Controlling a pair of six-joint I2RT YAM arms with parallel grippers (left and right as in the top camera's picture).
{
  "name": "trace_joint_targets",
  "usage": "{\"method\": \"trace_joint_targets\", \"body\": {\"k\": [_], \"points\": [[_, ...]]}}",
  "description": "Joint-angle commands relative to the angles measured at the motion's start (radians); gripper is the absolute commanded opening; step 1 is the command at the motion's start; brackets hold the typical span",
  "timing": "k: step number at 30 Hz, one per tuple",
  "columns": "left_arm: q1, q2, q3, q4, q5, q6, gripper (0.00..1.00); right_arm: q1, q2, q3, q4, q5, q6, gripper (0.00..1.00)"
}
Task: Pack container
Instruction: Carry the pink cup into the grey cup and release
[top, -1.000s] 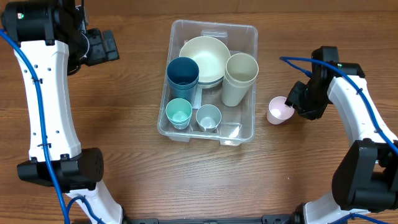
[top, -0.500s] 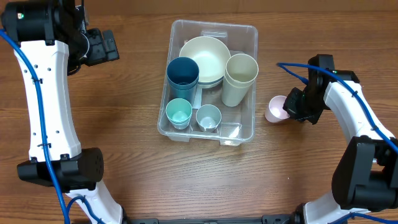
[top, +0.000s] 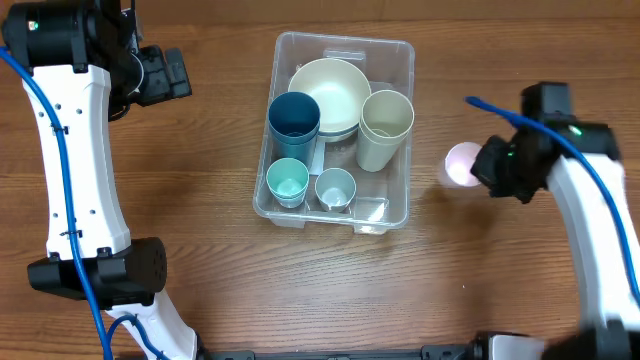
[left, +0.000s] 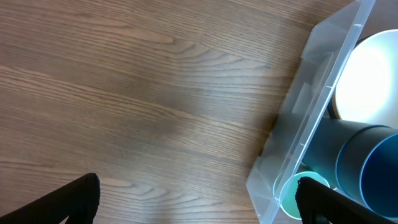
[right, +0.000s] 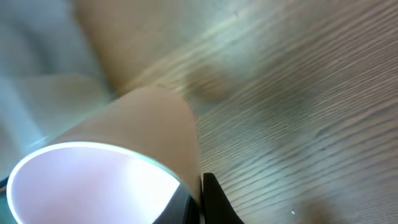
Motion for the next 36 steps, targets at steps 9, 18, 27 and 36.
{"method": "trace_joint_targets", "body": {"k": [9,18,27,36], "points": [[-0.003,-0.004,0.008,-0.002,-0.005,0.019,1.00,0.315,-0.216,0.034,-0.019,-0.014,0.005,0.04],[-0.003,-0.004,0.008,-0.002,-0.005,0.019,1.00,0.564,-0.131,0.034,0.148,0.098,0.059,0.04],[-0.003,-0.004,0.008,-0.002,-0.005,0.019,1.00,0.614,0.085,0.034,0.181,0.102,0.069,0.04],[-0.003,-0.004,0.008,-0.002,-0.005,0.019,1.00,0.645,0.132,0.034,0.249,0.114,0.065,0.04]]}}
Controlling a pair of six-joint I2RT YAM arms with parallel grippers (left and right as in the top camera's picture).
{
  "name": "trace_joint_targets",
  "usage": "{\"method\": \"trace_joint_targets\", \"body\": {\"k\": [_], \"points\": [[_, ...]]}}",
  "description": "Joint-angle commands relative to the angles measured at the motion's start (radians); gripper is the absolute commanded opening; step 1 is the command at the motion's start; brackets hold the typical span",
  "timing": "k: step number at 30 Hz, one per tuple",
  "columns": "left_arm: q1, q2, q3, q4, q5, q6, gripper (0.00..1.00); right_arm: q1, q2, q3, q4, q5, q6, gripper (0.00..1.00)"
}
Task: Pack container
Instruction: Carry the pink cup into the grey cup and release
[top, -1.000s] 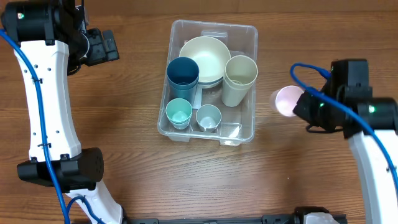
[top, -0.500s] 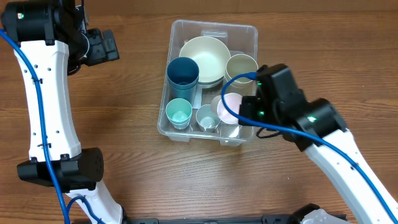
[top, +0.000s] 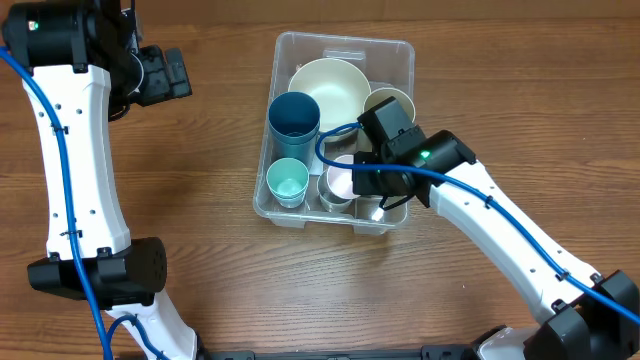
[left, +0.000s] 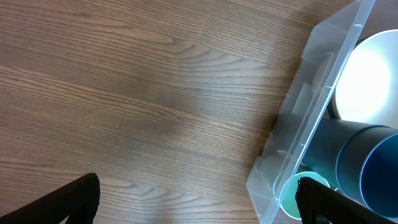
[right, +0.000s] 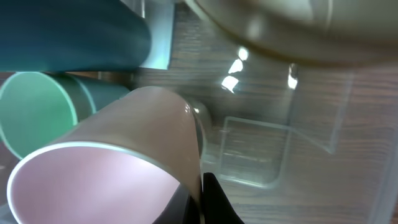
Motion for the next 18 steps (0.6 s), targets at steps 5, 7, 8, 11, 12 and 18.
{"method": "trace_joint_targets", "body": {"k": [5,7,8,11,12,18], "points": [[-0.003,-0.004,0.008,-0.002,-0.006,0.019,1.00,0.032,-0.011,0.016,-0.006,0.019,0.008,0.04],[-0.003,-0.004,0.008,-0.002,-0.006,0.019,1.00,0.045,-0.011,0.016,-0.011,0.022,0.008,0.09],[-0.003,-0.004,0.008,-0.002,-0.006,0.019,1.00,0.052,-0.011,0.016,-0.013,0.026,0.007,0.11],[-0.003,-0.004,0.008,-0.002,-0.006,0.019,1.00,0.067,-0.011,0.016,-0.020,0.058,0.007,0.13],[-0.003,-0.004,0.008,-0.002,-0.006,0.019,1.00,0.069,-0.011,0.016,-0.021,0.061,0.007,0.15],[-0.003,-0.004,0.008,-0.002,-0.006,0.019,1.00,0.069,-0.037,0.016,-0.021,0.061,0.007,0.27]]}}
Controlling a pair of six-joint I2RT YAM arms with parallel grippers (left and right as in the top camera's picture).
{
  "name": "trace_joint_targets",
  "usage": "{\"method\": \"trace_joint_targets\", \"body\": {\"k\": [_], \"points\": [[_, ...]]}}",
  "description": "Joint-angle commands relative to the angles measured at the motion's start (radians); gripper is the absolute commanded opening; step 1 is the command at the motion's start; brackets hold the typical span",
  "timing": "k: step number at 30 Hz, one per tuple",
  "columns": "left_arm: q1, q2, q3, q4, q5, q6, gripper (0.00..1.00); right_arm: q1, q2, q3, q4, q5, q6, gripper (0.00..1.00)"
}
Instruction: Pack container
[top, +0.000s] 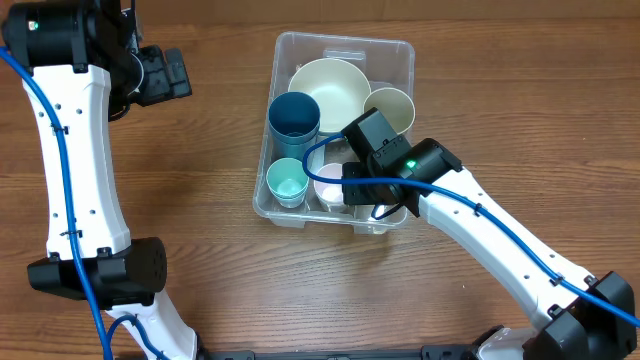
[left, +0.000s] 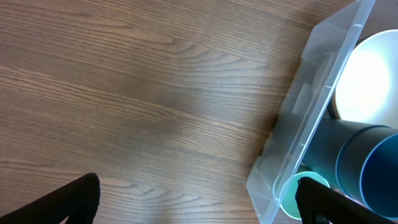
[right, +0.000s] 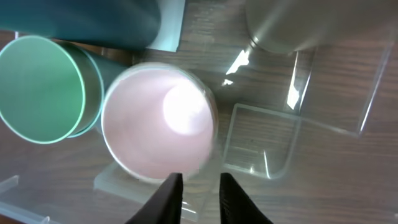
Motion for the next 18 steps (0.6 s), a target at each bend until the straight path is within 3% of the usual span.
{"method": "trace_joint_targets", "body": {"k": [1,4,9,18], "points": [[-0.003,-0.004,0.008,-0.002,-0.006,0.019,1.00,0.002,-0.053,0.016,0.006,0.021,0.004,0.30],[-0.003,-0.004,0.008,-0.002,-0.006,0.019,1.00,-0.017,-0.138,0.019,0.005,0.021,0.005,0.45],[-0.003,-0.004,0.008,-0.002,-0.006,0.019,1.00,-0.110,-0.293,0.019,-0.030,0.023,0.005,0.52],[-0.003,-0.004,0.008,-0.002,-0.006,0.019,1.00,-0.594,-0.510,0.019,-0.093,0.094,0.009,0.69]]}}
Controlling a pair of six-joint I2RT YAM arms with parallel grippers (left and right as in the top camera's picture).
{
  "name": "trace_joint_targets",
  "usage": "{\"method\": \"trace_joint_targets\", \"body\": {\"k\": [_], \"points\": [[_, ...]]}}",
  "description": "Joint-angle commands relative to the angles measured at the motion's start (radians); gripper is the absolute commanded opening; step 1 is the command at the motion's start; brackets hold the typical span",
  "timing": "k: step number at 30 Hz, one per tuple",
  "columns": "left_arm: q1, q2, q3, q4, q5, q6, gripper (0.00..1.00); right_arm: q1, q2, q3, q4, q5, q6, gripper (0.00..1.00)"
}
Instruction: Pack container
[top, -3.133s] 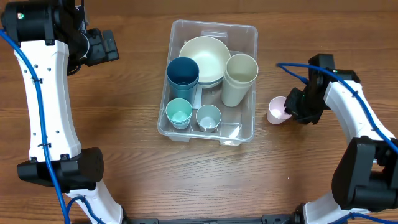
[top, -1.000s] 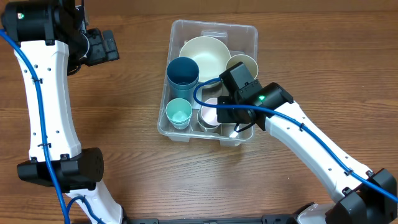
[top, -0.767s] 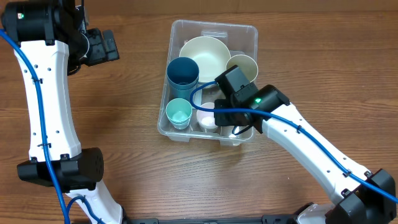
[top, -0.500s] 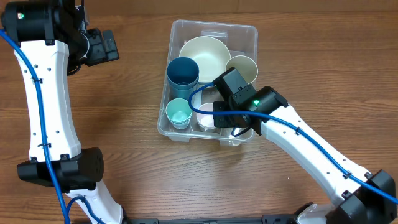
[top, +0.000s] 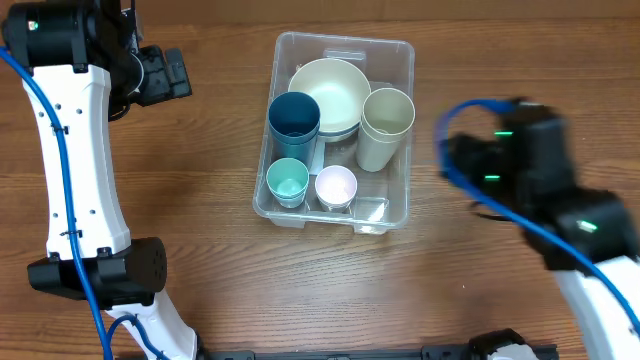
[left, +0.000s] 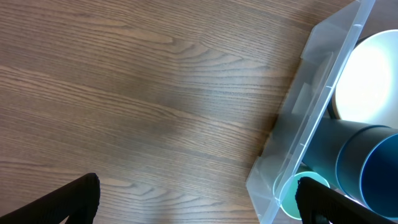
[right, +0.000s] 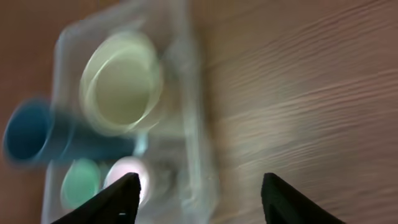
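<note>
A clear plastic container (top: 404, 56) sits at the table's middle. It holds a cream bowl (top: 330, 90), a tall dark blue cup (top: 294, 116), a tall cream cup (top: 386, 125), a small green cup (top: 288, 180) and a small pink cup (top: 336, 185). My right gripper (right: 199, 190) is open and empty, right of the container over bare wood; its view is blurred by motion. My left gripper (left: 196, 199) hangs open and empty over wood left of the container (left: 311, 106).
My left arm (top: 75, 150) runs down the table's left side. The right arm (top: 560, 215) is blurred at the right. Wooden tabletop (top: 200, 260) surrounds the container.
My right gripper was low over the pink cup inside the container. Now it is outside, to the right, open and empty. The pink cup stays in the container. The left arm is unmoved.
My right gripper first held the pink cup over the table right of the container. Then it held the cup over the container's near side, then stood over the cup set in the near middle slot. Now the gripper is away at the right, empty.
</note>
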Motion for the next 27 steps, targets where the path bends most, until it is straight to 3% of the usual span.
{"method": "trace_joint_targets", "body": {"k": [1,5,10,14,17,27], "points": [[-0.003,-0.004,0.008,-0.002,-0.005,0.019,1.00,-0.222,-0.032,0.018,-0.008,0.049,0.003,0.70],[-0.003,-0.004,0.008,-0.002,-0.006,0.019,1.00,-0.449,0.017,0.018,-0.011,0.037,0.002,0.74],[-0.003,-0.004,0.008,-0.002,-0.005,0.019,1.00,-0.584,0.131,0.018,0.027,-0.077,-0.027,0.78],[-0.003,-0.004,0.008,-0.002,-0.005,0.019,1.00,-0.601,0.253,0.018,0.117,-0.189,-0.172,0.93],[-0.003,-0.004,0.008,-0.002,-0.005,0.019,1.00,-0.601,0.333,0.018,0.169,-0.195,-0.200,0.98],[-0.003,-0.004,0.008,-0.002,-0.005,0.019,1.00,-0.601,0.446,0.018,0.214,-0.191,-0.200,1.00]]}}
